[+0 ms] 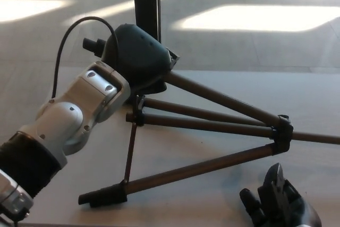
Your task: Use both hands of the robot to pick up the tripod lying in the middle of the desk and make it stand upright on the desk
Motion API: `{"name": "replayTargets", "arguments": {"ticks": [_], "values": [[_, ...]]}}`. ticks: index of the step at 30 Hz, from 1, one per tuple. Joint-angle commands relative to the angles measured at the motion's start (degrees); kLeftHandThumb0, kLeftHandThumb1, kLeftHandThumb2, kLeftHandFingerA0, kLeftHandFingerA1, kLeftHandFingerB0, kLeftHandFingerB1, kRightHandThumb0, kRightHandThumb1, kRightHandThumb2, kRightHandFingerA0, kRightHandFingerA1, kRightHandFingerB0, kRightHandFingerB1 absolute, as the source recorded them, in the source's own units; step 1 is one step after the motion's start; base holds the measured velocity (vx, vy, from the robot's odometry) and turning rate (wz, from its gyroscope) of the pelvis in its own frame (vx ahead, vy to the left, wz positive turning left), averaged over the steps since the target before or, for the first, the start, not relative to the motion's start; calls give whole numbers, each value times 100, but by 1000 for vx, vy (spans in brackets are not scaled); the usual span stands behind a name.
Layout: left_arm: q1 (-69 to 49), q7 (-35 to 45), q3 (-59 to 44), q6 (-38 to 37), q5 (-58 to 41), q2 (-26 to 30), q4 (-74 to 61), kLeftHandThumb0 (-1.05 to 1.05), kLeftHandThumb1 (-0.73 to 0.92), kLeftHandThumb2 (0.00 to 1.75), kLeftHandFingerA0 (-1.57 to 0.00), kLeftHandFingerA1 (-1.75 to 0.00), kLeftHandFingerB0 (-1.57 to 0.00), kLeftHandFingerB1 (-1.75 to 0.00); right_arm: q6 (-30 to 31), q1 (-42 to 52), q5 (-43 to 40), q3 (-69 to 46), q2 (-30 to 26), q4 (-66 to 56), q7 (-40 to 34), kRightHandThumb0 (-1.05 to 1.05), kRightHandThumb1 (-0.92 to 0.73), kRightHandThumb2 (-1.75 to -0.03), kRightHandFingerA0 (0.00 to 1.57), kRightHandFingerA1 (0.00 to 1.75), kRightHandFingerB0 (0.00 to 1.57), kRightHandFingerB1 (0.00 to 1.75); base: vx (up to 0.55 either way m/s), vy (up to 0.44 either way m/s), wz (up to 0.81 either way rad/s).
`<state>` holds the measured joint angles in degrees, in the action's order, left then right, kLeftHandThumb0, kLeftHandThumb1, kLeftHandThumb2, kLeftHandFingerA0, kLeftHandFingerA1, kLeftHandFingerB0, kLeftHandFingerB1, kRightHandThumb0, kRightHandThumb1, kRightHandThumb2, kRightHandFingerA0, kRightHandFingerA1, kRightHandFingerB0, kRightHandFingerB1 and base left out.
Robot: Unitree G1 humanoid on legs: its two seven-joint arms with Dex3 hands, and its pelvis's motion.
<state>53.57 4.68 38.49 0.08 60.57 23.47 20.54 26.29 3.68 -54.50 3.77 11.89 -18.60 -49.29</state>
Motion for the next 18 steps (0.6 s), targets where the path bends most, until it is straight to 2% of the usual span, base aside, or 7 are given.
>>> {"name": "replayTargets", "arguments": {"ticks": [1, 10, 11, 14, 15, 17, 18], "values": [[632, 298, -286, 251, 19, -292, 24, -28, 61, 82, -97, -163, -86, -101, -667, -87, -112, -297, 1279, 797, 42, -68, -53, -92, 0, 37, 0, 20, 0, 0, 0], [511, 401, -361, 221, 65, -331, -106, -30, 64, 76, -91, -167, -84, -95, -251, -577, -316, -401, 594, 1401, 777, -81, -74, -62, 0, 0, 0, 0, 0, 0, 0], [472, 469, -392, 226, 30, -340, -147, -34, 51, 100, -116, -130, -82, -89, -265, -645, -302, -419, 567, 1473, 869, -82, -64, -78, 0, 0, 0, 0, 0, 0, 0], [443, 536, -447, 209, 30, -352, -185, -28, 63, 81, -91, -169, -83, -99, -478, -895, -390, -663, 724, 1741, 902, -79, -57, -73, 0, 0, 0, 0, 0, 0, 0], [442, 544, -460, 190, 13, -366, -190, -32, 52, 102, -116, -129, -83, -92, -362, -1030, -357, -662, 629, 1837, 889, -86, -67, -61, 0, 0, 0, 0, 0, 0, 0], [451, 553, -463, 175, 36, -375, -181, -32, 52, 102, -116, -129, -83, -92, -157, -1121, -312, -611, 477, 1887, 906, -86, -67, -61, 0, 0, 0, 0, 0, 0, 0], [440, 561, -502, 165, -4, -391, -194, -29, 64, 80, -91, -164, -83, -94, -198, -1226, -323, -656, 452, 2008, 1057, -84, -67, -61, 0, 0, 0, 0, 0, 0, 0]]}}
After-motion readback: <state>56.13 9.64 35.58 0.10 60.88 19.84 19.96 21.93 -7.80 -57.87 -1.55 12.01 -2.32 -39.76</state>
